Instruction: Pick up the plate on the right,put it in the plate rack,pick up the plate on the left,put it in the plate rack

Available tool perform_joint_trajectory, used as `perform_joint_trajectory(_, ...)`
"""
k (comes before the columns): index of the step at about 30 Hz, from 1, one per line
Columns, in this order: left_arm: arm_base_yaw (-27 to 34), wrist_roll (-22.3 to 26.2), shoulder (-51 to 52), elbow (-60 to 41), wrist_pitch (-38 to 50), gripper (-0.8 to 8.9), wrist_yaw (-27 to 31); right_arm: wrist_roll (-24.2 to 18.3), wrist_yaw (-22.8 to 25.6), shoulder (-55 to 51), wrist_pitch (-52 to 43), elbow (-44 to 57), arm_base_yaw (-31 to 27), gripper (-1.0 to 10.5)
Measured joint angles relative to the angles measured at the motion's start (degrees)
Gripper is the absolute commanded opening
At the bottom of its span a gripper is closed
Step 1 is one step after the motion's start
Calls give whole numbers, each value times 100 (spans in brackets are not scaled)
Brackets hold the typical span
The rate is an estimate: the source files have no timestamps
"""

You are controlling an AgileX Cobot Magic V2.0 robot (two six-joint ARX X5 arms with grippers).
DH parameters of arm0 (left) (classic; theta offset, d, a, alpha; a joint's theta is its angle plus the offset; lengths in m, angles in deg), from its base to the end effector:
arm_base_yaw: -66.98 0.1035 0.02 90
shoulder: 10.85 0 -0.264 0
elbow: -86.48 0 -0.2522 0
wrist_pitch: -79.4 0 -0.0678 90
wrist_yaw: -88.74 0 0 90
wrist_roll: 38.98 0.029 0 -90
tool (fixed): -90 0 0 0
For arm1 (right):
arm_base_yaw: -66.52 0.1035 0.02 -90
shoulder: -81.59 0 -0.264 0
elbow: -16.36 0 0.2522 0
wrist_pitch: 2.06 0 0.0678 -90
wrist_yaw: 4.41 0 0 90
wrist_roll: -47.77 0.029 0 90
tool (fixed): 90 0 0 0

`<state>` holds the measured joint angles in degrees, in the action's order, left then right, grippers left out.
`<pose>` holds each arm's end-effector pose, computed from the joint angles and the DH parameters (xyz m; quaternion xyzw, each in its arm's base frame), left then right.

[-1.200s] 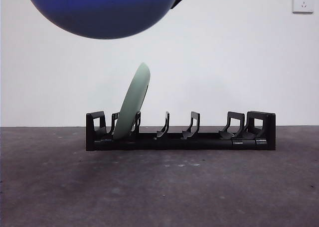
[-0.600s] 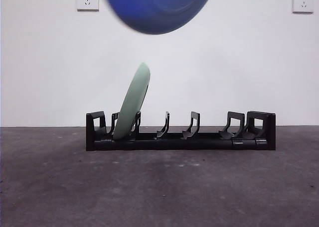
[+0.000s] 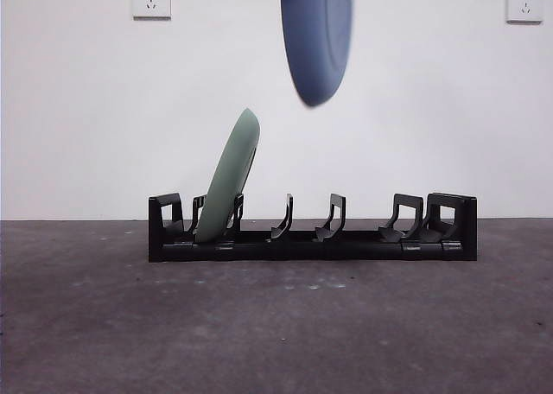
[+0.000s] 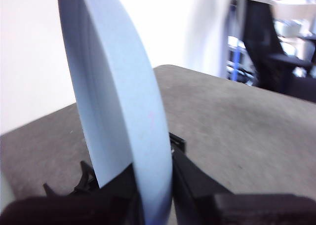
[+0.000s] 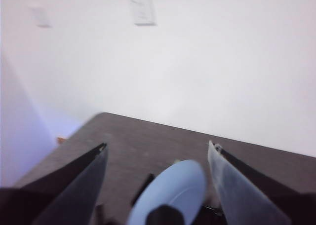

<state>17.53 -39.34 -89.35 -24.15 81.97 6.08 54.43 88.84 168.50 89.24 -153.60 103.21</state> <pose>0.2058 -0.2349 0.3112 0.0243 0.0515 -0.3585 0.9318 0.1069 0.0776 0.6036 0.0310 0.0842 0.2825 0.9551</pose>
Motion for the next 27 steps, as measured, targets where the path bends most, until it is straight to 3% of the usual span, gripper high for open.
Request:
perform_joint_trajectory(5,177,-385,-684,286,256,-8,46,22,-433,-249,0,37,0,347)
perform_joint_trajectory(13,232,-463,-1742,1593,-94,-8,433,24,-966,-284,0,210,2,347)
perform_joint_trajectory(27,568,-922,-2625,1773,-157,-8,603,-26,-994,-328,2,761,4,348)
